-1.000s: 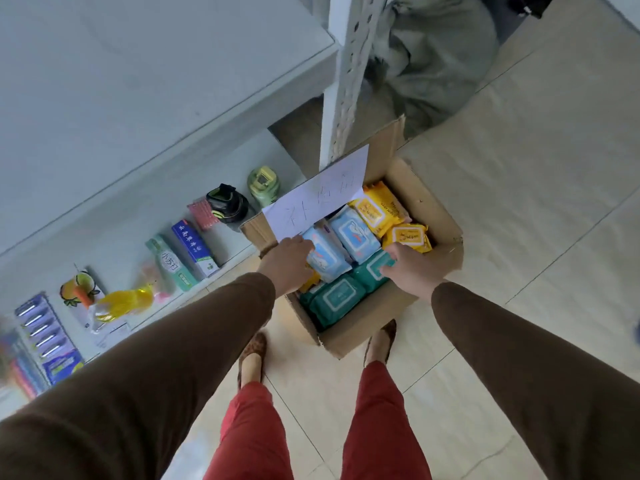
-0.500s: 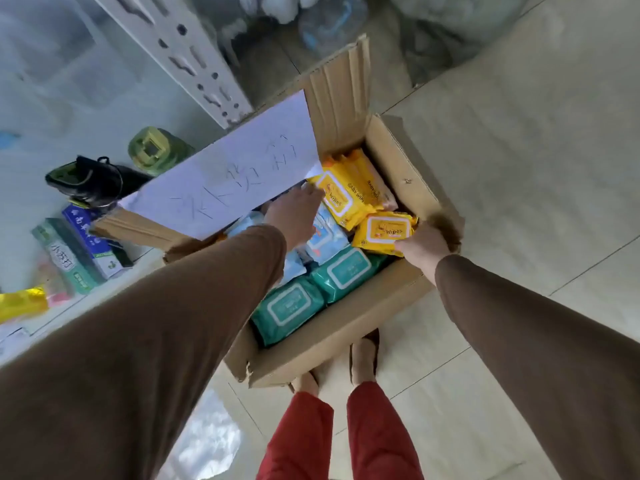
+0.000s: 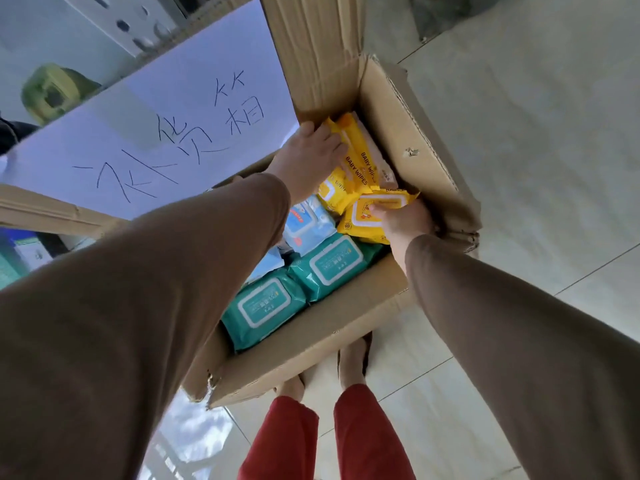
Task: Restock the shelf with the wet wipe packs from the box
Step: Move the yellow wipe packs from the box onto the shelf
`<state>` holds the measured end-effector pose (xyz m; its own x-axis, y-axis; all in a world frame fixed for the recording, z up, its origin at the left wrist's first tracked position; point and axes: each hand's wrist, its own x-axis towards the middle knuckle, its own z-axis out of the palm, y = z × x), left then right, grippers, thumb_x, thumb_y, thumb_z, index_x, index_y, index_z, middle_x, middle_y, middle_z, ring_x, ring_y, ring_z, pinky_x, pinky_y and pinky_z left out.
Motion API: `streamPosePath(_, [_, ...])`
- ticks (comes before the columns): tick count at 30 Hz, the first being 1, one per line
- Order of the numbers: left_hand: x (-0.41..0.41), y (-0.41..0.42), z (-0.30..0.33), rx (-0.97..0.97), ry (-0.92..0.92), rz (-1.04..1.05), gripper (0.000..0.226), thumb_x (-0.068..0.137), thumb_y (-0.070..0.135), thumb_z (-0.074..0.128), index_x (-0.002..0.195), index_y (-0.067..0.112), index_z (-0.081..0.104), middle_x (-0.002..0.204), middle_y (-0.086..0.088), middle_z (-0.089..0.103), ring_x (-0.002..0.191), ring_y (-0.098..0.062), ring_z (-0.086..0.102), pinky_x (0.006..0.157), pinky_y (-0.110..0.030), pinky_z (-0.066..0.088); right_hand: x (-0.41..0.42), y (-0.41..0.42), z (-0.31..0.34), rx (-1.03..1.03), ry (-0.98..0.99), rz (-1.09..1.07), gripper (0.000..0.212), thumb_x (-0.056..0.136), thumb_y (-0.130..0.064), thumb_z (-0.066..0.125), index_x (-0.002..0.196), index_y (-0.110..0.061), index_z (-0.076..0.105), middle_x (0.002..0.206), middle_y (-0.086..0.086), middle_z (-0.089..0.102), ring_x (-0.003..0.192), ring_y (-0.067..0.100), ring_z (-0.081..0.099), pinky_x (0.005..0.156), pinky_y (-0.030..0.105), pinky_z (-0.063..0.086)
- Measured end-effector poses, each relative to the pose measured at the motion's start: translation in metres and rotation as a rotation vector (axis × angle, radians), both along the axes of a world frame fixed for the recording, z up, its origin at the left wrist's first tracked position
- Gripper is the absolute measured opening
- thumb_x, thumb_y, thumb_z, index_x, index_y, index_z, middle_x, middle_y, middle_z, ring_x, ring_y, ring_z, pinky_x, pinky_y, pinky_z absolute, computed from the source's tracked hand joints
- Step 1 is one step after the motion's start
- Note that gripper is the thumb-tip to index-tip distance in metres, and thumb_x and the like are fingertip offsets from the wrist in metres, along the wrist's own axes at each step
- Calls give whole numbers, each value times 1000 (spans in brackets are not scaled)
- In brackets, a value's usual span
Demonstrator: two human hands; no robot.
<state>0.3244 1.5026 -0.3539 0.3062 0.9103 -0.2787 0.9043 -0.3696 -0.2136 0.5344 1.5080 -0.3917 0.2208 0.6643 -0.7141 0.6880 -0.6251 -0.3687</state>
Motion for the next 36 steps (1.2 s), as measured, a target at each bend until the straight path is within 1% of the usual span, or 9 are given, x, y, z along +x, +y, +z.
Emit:
streamPosePath(5, [4,-22,11,61,8,7,25,86,15,55,107,24,67,114,0,56,114,-28,51,105,-39,36,-1,3,12,-37,200,-152,28,73,-30,88,72,-20,62,75,-11,64,65,4,58,57,23,44])
streamPosePath(9, [18,-38,54,-42,-126,154,28,80,32,71,107,26,65,102,2,65,106,-26,60,115,-41,24,1,-10,51,-62,296,-123,30,80,-15,82,108,-16,72,101,-2,71,87,17,69,80,36,55])
streamPosePath(13, [12,-80,112,-174,-300,522,28,86,29,66,111,20,55,106,-3,66,105,-29,61,82,-39,47,12,-22,114,-3,302,-112,44,77,-13,84,117,-17,67,106,2,71,95,23,69,82,39,58])
streamPosePath(17, [-25,-156,187,-188,-556,838,39,88,34,64,119,17,48,102,-10,63,100,-33,62,70,-36,45,-3,-42,196,51,376,104,41,75,-9,83,108,-17,60,95,-5,70,87,19,67,61,18,52])
streamPosePath(21, [-73,-240,273,-125,-667,1029,43,83,43,70,106,15,48,86,-9,62,84,-34,62,65,-38,44,-57,-84,287,37,452,342,57,75,-15,85,125,-14,58,119,0,68,112,26,64,89,38,55])
streamPosePath(26, [-149,-368,373,-19,-670,1225,38,75,47,77,97,29,51,85,1,63,77,-25,60,61,-32,45,-153,-170,387,31,598,609,28,77,-14,84,96,-28,67,90,-18,71,77,-6,68,57,10,47])
streamPosePath(29, [-195,-454,428,116,-707,1276,37,72,45,79,87,35,47,78,8,54,74,-20,54,57,-30,34,-214,-237,440,52,640,761,26,80,-14,82,100,-25,68,93,-9,73,82,2,69,69,16,53])
streamPosePath(32, [-234,-537,478,195,-728,1318,33,71,40,80,88,29,54,84,4,57,80,-22,56,64,-35,43,-273,-302,485,60,687,871,34,79,-16,83,110,-15,69,102,2,75,94,17,70,83,30,54])
streamPosePath(36, [-289,-633,532,304,-746,1422,30,70,35,80,92,28,60,82,7,63,82,-21,61,73,-40,51,-354,-369,534,85,770,981,32,74,-25,87,102,-27,71,89,-15,76,87,5,70,73,16,51])
